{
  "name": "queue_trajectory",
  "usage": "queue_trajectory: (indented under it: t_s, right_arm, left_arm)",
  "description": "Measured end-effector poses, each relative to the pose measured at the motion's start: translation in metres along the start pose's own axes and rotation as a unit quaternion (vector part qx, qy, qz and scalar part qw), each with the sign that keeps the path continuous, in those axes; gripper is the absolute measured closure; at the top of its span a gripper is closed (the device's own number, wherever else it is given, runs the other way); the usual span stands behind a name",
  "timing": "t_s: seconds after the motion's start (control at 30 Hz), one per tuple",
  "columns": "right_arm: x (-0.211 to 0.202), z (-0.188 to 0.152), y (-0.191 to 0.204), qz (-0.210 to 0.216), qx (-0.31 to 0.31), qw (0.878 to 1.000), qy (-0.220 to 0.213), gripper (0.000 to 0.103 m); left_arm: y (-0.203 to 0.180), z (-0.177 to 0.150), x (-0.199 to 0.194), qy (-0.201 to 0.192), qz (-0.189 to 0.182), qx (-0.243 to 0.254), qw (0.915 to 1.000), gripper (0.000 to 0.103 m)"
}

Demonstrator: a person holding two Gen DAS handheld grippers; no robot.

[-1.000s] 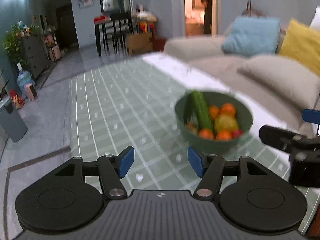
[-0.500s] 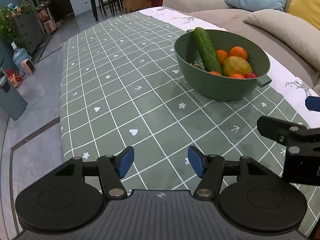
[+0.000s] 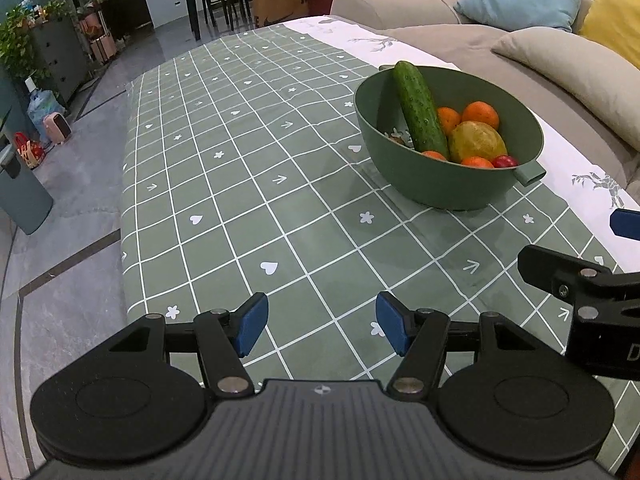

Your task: Organize fruits

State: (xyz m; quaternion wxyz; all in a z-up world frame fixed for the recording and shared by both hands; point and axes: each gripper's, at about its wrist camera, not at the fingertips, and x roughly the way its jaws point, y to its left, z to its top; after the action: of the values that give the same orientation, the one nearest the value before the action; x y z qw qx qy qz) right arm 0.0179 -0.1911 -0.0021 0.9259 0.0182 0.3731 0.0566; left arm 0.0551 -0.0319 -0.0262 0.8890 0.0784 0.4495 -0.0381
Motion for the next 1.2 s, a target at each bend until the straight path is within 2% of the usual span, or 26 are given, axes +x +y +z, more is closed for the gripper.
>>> queue_trajectory:
  t_s: [1.2]
  right_arm:
    - [-0.005,-0.001,0.001,-0.002,-0.004,1.0,-0.009,0.005]
  left_arm:
    - [0.003,0.006,-0.013,-0.012,-0.007,-0.007,0.9999,0.029]
